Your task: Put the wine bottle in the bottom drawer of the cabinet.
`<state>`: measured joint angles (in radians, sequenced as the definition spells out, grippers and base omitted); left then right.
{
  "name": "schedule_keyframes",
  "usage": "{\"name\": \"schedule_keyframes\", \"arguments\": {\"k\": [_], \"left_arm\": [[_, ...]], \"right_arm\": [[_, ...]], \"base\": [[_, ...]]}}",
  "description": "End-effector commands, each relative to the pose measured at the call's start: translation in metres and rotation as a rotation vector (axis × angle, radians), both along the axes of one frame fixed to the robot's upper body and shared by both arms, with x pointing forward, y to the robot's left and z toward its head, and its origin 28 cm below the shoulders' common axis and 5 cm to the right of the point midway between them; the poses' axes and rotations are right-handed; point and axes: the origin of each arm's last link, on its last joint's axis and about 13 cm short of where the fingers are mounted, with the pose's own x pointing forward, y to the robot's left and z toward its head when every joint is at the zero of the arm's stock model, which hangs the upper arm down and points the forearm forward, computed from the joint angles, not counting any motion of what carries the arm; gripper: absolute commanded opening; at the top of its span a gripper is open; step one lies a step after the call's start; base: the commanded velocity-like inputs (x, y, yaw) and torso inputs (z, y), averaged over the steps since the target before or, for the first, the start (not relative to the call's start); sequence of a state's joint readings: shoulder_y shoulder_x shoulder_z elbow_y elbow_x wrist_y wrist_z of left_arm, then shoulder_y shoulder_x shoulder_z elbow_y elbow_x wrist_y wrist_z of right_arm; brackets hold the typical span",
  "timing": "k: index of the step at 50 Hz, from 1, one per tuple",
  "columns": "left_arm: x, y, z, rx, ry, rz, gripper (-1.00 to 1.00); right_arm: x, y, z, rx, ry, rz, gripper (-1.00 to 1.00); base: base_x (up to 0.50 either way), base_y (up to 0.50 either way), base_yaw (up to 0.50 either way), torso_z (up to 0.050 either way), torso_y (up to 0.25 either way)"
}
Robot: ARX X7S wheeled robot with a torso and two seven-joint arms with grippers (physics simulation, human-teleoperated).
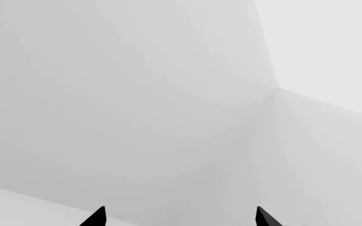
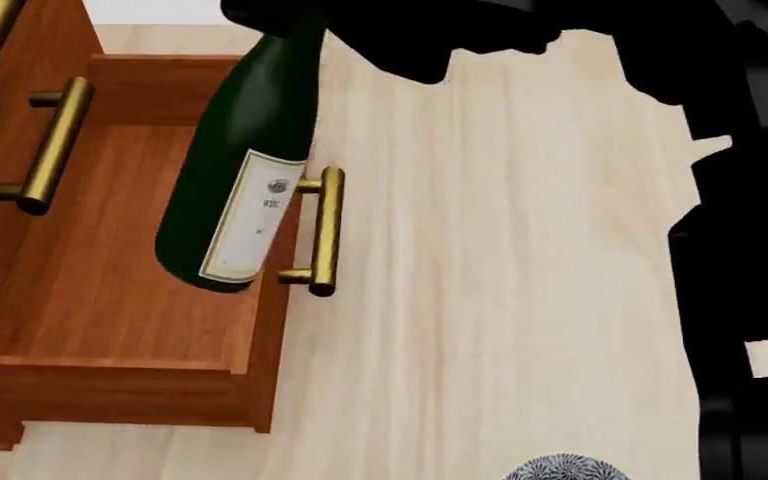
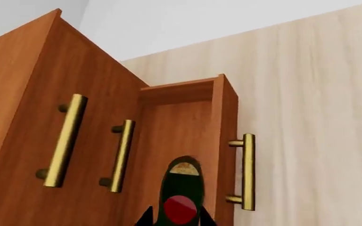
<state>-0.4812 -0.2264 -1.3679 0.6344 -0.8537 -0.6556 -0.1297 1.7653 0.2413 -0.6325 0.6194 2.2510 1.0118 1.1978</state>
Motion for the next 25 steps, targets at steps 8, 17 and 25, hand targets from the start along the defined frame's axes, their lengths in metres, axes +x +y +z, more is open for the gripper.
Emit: {"name": "schedule_keyframes", "arguments": {"k": [8, 17, 25], "left_arm": [[0.001, 0.000, -0.001, 0.011, 0.003, -0.005, 1.00], [-0.002, -0.001, 0.000, 0.021, -0.006, -0.015, 1.00], [-0.002, -0.001, 0.000, 0.018, -0.005, -0.019, 1.00]], "right_arm": [[0.020, 0.042, -0.008, 0.040, -0.018, 0.041, -1.00], [0.028, 0.078, -0.033, -0.034, -0.043, 0.031, -1.00], [0.033, 0.087, -0.044, -0.081, -0.063, 0.028, -1.00]], "base": [[0.00, 0.00, 0.00, 0.000, 0.000], [0.00, 0.00, 0.00, 0.000, 0.001], [0.00, 0.00, 0.00, 0.000, 0.000]]}}
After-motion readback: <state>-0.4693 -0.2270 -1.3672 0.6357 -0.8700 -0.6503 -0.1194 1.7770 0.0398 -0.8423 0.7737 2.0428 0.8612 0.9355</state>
